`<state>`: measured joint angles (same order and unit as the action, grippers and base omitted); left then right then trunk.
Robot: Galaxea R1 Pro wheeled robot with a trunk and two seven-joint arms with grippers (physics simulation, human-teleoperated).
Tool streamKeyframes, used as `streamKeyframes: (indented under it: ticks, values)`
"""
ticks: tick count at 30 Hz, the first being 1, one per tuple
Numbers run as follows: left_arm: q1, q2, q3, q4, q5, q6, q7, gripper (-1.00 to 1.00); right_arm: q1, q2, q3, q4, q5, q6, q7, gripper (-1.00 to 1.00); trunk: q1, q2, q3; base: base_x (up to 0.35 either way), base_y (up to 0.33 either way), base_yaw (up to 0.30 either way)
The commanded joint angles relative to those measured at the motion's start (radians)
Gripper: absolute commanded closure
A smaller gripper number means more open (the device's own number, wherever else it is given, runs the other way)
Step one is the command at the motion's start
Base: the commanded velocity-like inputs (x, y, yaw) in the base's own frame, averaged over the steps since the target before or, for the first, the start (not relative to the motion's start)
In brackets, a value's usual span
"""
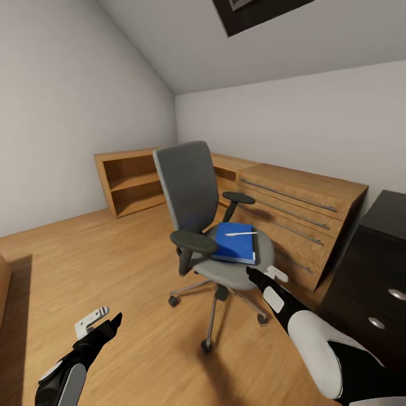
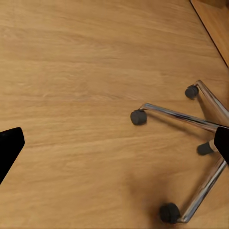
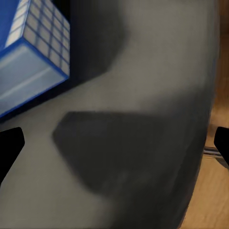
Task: In the bedroom, organize the workspace by keeping the computer under the desk, ensuring the monitor is on the desk, placing the keyboard on the desk next to the monitor, placing the mouse on the desk next to the keyboard, moving the folder from the swivel chair onto the desk next to the mouse, stacking the notebook on top of the folder with the pen on top of the notebook, and positioning the swivel chair next to the desk.
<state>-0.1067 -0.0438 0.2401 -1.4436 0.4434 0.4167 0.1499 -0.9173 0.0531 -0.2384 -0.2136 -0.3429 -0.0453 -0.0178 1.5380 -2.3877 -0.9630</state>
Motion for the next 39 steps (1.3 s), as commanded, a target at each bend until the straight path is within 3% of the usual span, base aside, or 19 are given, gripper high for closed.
streamKeyframes:
  ticks: [1, 11, 32, 39]
  values:
    - [-0.001, -0.001, 0.001, -0.001, 0.010, 0.005, 0.006, -1.00, 0.000, 0.001, 0.007, 0.017, -0.018, -0.004, -0.001, -1.00, 0.001, 0.000, -0.001, 0.259, 0.000, 0.000]
    - [-0.001, -0.001, 0.001, -0.001, 0.009, 0.005, 0.007, -1.00, 0.000, 0.001, 0.007, 0.017, -0.018, -0.003, -0.001, -1.00, 0.001, 0.000, -0.001, 0.108, 0.000, 0.000]
    - [-0.001, -0.001, -0.001, 0.002, 0.009, 0.005, 0.005, -1.00, 0.000, 0.002, 0.007, 0.019, -0.018, -0.004, -0.001, -1.00, 0.001, 0.000, -0.001, -0.261, -0.012, 0.000]
    - [-0.001, -0.001, -0.001, 0.002, 0.009, 0.005, 0.005, -1.00, 0.000, 0.002, 0.007, 0.019, -0.016, -0.004, -0.001, -1.00, 0.001, 0.000, -0.001, -0.064, -0.004, 0.000]
